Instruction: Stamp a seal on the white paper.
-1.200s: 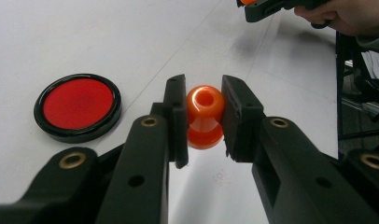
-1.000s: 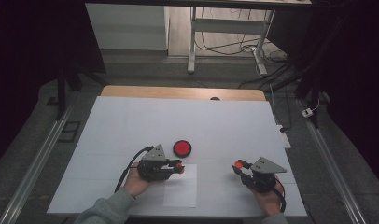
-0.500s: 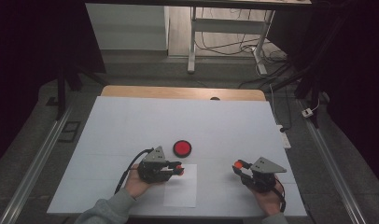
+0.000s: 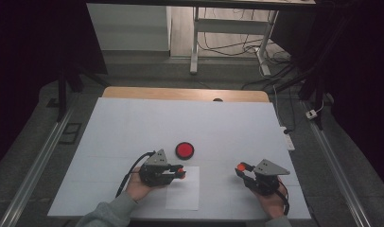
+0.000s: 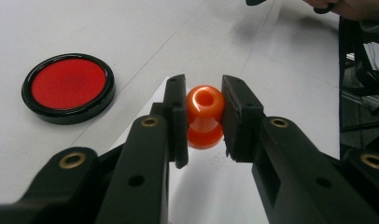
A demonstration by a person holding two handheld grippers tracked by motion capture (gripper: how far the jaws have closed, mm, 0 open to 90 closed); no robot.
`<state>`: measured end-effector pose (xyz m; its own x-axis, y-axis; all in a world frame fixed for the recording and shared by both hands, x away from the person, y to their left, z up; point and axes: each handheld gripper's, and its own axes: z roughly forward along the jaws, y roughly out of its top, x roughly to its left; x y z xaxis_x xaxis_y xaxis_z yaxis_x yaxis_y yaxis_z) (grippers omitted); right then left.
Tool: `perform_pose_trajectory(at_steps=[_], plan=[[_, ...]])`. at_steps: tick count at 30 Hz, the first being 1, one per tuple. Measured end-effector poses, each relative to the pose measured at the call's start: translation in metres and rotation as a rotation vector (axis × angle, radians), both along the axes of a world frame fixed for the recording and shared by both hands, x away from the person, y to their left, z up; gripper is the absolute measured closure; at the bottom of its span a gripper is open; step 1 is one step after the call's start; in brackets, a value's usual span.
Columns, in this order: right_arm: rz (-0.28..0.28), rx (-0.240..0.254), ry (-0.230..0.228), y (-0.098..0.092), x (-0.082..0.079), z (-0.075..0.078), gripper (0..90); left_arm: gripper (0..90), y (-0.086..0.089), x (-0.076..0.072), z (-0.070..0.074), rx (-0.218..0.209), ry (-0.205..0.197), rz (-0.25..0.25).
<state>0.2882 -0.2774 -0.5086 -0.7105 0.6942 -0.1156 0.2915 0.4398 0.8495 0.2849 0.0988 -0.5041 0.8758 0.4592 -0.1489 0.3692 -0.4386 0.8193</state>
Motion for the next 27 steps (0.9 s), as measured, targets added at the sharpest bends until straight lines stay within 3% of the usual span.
perform_pose_trajectory(at_steps=[27], plan=[[0.007,-0.001,0.009,0.0006,0.0001,-0.0001,63.9,72.6,0.0071,-0.0016,-0.0057,0.005,0.004,0.02]])
